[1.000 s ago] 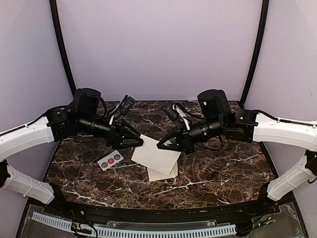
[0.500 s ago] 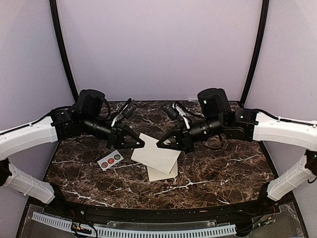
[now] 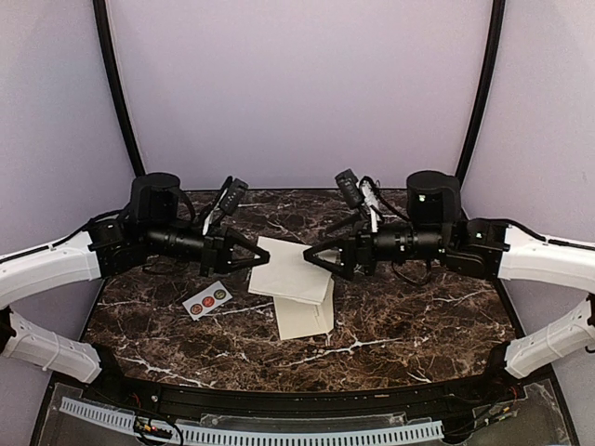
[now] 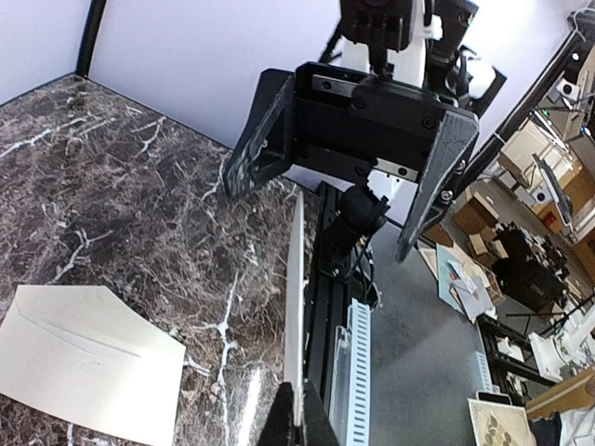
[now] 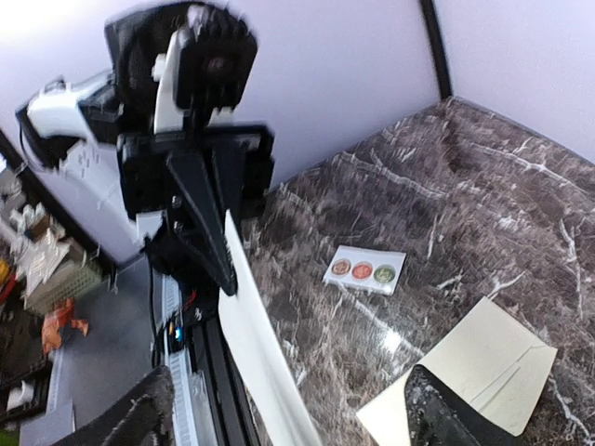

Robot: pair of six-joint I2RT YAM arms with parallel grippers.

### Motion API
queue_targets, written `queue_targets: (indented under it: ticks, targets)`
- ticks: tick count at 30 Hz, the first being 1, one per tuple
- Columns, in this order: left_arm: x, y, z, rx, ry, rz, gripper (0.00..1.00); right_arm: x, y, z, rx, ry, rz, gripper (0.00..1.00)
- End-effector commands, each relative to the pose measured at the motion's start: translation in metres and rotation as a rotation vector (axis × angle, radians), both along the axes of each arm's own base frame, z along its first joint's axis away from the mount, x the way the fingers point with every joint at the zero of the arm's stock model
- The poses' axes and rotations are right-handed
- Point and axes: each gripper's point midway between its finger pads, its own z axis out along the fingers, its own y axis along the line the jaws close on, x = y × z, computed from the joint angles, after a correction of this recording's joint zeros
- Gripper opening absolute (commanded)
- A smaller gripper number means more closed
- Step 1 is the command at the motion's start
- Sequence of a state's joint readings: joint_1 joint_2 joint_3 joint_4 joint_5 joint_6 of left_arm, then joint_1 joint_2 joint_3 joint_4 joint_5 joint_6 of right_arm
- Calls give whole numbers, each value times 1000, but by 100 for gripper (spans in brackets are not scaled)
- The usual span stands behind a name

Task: Place the letter into the envelope and seal it

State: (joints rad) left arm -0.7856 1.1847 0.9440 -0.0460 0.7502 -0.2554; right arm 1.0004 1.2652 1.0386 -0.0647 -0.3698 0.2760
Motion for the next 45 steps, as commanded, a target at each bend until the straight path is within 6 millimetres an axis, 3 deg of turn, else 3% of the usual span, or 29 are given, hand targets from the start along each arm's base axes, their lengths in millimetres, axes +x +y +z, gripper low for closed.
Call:
queue_targets:
  ticks: [1,5,8,11,16,25,30,43,45]
  targets:
    - [17,7,52,-216,-107,159,0,28,-33,61,339,-23,-274,87]
    - [36,23,75,-363,-99,332,0,34,-58,60,549,71,-380,91]
    - [51,35,81,-443,-39,454,0,34,-57,58,622,113,-395,92]
    - [53,46,96,-558,-2,496,0,32,-45,61,651,143,-369,91]
    - [54,55,102,-658,41,520,0,37,-20,67,687,184,-330,91]
    - [51,52,104,-707,89,481,0,38,26,83,721,218,-188,81]
    - [52,52,100,-713,101,487,0,40,33,88,740,213,-170,71]
    - [53,41,90,-702,151,442,0,45,35,94,794,190,-176,18]
    - [53,39,85,-686,162,442,0,44,33,97,806,175,-175,6]
